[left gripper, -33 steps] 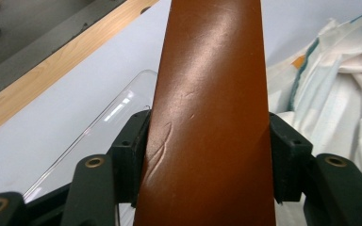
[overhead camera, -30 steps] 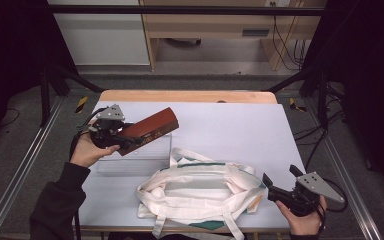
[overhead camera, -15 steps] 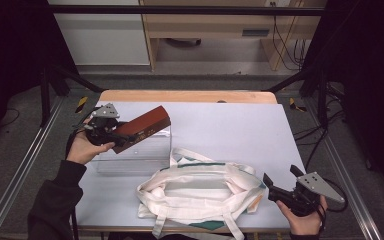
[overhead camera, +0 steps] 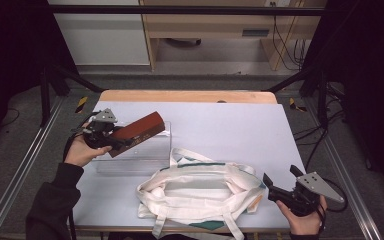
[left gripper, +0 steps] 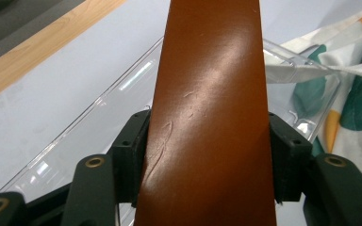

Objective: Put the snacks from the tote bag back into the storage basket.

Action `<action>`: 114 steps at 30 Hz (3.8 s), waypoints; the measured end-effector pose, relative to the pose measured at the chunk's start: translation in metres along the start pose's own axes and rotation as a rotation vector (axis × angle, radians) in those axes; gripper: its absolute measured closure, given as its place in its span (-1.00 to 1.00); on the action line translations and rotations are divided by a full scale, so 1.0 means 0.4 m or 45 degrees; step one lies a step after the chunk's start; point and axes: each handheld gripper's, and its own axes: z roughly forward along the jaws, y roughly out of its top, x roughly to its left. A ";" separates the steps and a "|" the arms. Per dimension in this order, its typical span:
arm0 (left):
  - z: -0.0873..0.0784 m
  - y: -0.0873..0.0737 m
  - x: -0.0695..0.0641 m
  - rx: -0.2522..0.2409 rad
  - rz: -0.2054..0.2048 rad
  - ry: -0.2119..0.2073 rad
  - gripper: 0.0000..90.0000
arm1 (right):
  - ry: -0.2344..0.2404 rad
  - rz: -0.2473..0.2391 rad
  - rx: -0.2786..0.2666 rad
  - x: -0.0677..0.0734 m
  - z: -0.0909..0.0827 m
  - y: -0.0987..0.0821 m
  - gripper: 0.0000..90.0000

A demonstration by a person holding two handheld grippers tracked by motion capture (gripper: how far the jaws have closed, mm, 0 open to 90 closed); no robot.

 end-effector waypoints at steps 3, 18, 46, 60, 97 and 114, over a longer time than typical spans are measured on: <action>0.004 -0.008 0.004 0.008 -0.008 0.001 -0.08 | -0.001 0.000 -0.002 -0.001 0.000 0.000 -0.83; 0.034 -0.030 0.005 0.023 -0.022 -0.017 -0.08 | 0.002 0.002 0.005 0.002 0.002 -0.001 -0.83; 0.121 -0.073 0.001 0.126 -0.061 -0.020 -0.09 | 0.003 -0.004 0.011 0.001 0.005 -0.005 -0.83; 0.136 -0.072 -0.001 0.176 -0.087 0.004 -0.12 | 0.008 -0.001 0.013 0.004 0.005 -0.004 -0.83; 0.050 -0.127 -0.114 -0.120 -0.291 0.200 0.99 | 0.015 -0.001 0.021 0.003 0.008 -0.012 -0.82; 0.083 -0.122 -0.114 -0.028 -0.289 0.197 0.99 | 0.011 0.003 0.028 0.004 0.012 -0.014 -0.85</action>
